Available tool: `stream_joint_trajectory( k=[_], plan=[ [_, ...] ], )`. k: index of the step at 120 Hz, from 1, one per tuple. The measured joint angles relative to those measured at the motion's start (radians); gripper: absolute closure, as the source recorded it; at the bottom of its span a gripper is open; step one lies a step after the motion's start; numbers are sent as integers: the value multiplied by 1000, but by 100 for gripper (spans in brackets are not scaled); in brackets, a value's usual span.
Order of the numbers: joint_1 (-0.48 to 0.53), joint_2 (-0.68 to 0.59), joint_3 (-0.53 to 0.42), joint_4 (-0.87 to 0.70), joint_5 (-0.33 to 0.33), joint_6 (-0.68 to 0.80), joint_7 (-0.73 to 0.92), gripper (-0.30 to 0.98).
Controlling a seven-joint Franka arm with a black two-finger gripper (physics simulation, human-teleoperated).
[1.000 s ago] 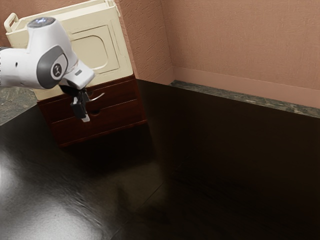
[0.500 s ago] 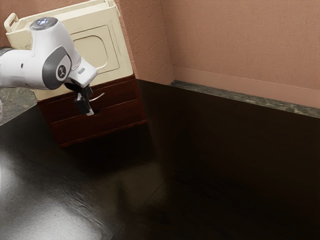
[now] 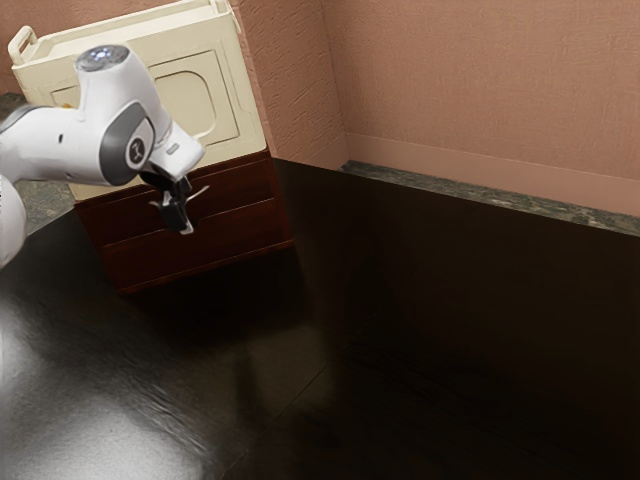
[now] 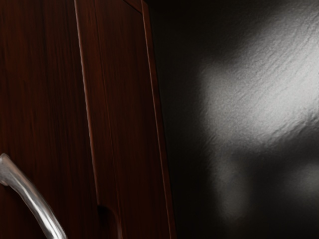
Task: Pull the drawer handle with one arm to open the drawer
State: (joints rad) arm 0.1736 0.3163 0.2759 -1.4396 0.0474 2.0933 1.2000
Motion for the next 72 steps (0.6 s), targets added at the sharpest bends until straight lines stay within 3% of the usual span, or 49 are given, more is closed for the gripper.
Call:
stream_joint_trajectory(
  k=[72],
  plan=[
    [11, 8, 1, -1, -50, -10, -7, 0]
  ],
)
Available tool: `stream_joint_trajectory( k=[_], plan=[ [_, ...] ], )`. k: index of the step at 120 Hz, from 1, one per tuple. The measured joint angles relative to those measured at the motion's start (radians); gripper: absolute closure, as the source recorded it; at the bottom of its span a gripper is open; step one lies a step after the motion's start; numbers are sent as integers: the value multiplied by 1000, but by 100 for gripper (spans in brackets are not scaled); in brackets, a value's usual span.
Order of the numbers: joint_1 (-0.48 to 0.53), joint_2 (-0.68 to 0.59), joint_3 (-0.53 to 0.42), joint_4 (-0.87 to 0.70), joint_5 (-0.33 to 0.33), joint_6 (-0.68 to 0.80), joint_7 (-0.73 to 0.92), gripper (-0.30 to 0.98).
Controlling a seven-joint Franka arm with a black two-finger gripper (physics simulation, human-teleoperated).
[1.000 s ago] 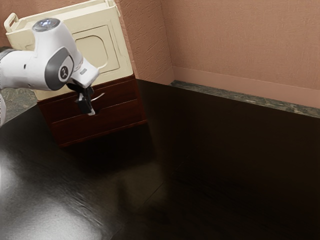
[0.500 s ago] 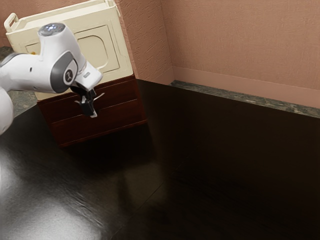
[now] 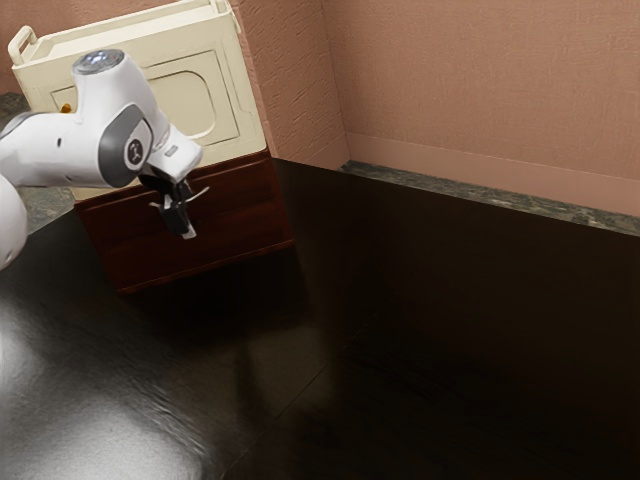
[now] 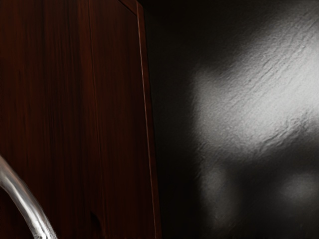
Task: Pull the drawer handle with one arm to open the drawer
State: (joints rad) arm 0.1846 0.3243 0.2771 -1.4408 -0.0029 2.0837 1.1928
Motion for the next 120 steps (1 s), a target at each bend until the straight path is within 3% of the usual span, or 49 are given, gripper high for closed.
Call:
stream_joint_trajectory(
  k=[66, 89, 120],
  plan=[
    [-14, -13, 0, -19, -26, -53, -31, -1],
    [-26, -56, 1, -61, -26, -75, -35, 6],
    [-57, -137, 1, -157, -14, -79, -39, 4]
  ],
)
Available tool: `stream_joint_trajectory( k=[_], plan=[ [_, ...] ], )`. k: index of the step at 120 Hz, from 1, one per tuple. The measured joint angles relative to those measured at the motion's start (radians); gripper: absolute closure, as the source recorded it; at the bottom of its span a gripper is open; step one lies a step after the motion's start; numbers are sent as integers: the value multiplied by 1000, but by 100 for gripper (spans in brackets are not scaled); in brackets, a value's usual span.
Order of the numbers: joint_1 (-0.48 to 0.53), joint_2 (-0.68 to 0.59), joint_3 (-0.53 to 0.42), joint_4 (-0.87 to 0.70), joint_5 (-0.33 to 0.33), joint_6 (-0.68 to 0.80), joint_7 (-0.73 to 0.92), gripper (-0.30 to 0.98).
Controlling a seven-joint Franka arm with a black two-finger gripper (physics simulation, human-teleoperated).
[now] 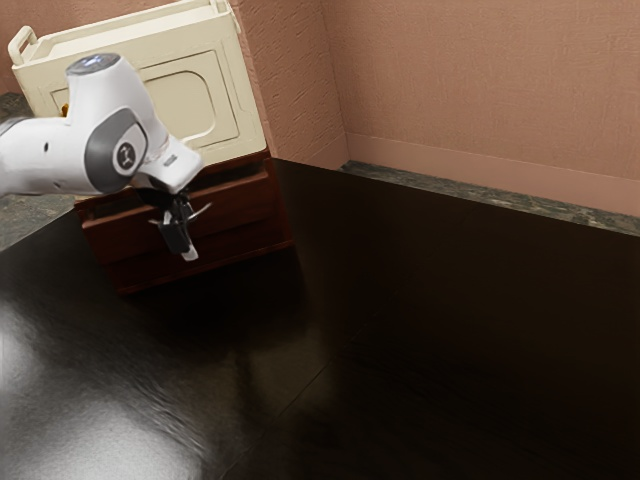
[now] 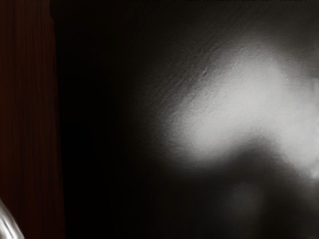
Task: Pull the drawer handle with one arm to open the drawer
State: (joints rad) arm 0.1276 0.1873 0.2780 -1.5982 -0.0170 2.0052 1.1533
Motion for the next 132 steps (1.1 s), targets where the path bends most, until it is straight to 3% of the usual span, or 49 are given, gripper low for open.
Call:
stream_joint_trajectory(
  k=[42, 92, 132],
  plan=[
    [-27, -97, -5, -98, 51, -6, 1, 7],
    [-47, -167, -5, -186, 58, -12, 7, 0],
    [-71, -274, -10, -294, 70, -6, 5, 2]
  ],
)
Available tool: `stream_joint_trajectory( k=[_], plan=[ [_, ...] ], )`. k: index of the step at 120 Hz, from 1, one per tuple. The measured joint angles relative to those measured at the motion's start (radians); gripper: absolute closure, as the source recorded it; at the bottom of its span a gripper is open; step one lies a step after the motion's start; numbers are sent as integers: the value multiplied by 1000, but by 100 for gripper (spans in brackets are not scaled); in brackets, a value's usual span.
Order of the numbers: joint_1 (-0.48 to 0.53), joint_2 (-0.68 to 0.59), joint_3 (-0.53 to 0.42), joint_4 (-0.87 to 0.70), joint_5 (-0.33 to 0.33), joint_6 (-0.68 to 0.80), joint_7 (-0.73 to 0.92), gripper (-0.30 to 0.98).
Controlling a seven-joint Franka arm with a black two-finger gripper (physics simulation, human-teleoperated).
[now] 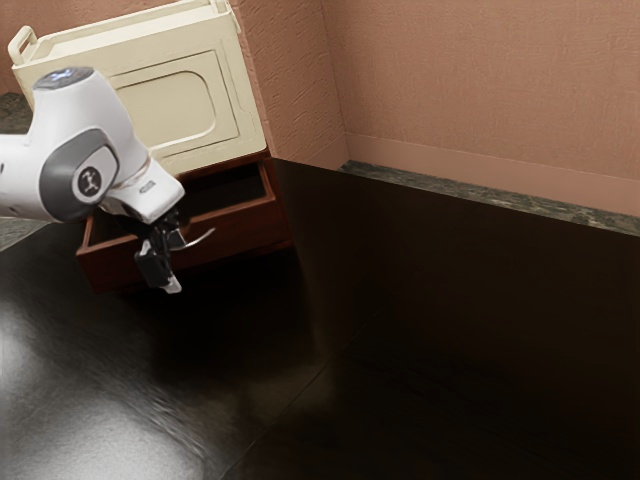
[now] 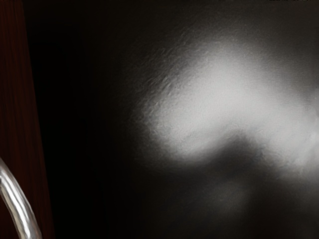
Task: Pull the drawer handle with one arm to open the drawer
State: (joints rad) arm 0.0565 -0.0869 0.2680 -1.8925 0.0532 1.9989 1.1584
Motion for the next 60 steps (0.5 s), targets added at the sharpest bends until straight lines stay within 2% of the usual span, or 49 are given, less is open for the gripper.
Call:
stream_joint_trajectory(
  k=[60],
  plan=[
    [-22, -131, -36, -130, 36, 6, -33, 0]
  ],
)
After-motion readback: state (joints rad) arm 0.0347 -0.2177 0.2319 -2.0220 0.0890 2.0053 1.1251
